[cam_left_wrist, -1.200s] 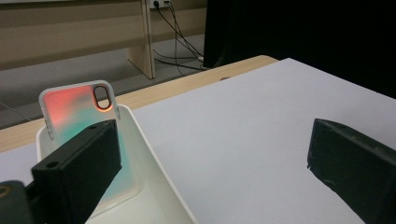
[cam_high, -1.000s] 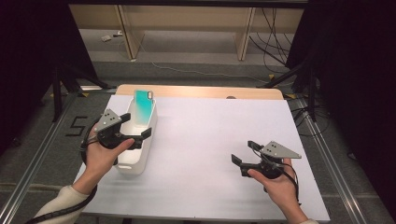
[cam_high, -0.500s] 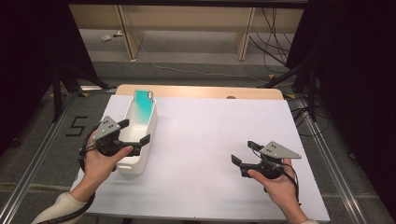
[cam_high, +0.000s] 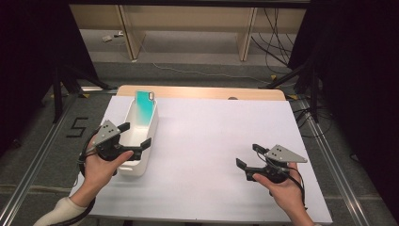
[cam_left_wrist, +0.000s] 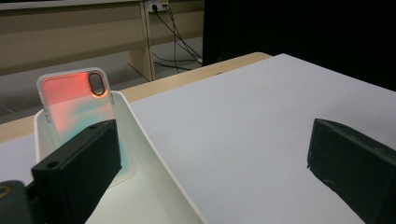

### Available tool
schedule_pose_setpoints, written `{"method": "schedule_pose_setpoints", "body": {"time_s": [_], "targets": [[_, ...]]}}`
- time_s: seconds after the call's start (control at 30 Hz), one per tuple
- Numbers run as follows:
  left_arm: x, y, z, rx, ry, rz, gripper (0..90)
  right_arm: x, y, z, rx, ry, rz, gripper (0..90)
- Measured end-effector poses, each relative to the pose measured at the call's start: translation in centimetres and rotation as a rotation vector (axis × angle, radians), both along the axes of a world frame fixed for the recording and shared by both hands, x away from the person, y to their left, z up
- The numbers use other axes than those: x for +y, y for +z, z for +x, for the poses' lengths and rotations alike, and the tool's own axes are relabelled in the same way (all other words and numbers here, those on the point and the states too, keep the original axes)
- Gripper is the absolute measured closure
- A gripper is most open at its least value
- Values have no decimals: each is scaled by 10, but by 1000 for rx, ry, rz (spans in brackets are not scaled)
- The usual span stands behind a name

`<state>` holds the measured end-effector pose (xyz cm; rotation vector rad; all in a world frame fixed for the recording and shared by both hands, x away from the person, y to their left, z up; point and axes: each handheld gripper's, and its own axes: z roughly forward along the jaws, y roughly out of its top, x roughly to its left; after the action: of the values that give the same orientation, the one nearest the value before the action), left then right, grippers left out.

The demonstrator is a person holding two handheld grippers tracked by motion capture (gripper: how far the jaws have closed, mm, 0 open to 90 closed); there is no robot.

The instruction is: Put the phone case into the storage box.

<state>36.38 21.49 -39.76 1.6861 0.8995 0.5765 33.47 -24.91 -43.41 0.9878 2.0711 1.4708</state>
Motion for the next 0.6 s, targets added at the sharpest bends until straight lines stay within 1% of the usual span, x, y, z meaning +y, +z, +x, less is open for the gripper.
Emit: {"method": "schedule_pose_setpoints", "body": {"time_s": [0.03, 0.07, 0.1, 0.17, 0.2, 0.23, 0.27, 0.3, 0.37, 0.43, 0.47, 0.6], "targets": [[1, 0, -1, 0, 2, 1, 22, 0, 0, 0, -8, -9, 0, 170], [1, -1, -1, -2, -3, -1, 22, -1, 0, -1, -12, -19, -13, 170], [1, -2, -2, 1, 1, -3, 22, -3, 1, -1, -5, -13, -21, 170], [2, -2, -4, 1, 2, 1, 22, -3, 1, -2, -11, -13, -17, 171], [3, -3, -5, 1, 3, 2, 22, -3, 0, -2, -2, -13, 1, 170], [4, -3, -5, 1, 4, 2, 22, -3, 1, -3, -3, -24, -5, 170], [4, -3, -6, 1, 5, -2, 22, -4, 0, -3, -16, -26, -9, 170], [4, -3, -7, 1, 5, -2, 22, -5, 0, -3, -11, -10, -9, 170], [5, -3, -8, -1, 6, -2, 22, -6, 1, -4, -11, -19, -19, 170], [5, -4, -10, -2, 4, -1, 22, -7, 0, -4, -14, -28, -14, 171], [5, -4, -10, -2, 3, -2, 22, -7, -1, -3, -17, -16, 0, 171], [6, -6, -12, -2, 5, 2, 22, -7, -1, -4, -15, -24, 4, 170]]}}
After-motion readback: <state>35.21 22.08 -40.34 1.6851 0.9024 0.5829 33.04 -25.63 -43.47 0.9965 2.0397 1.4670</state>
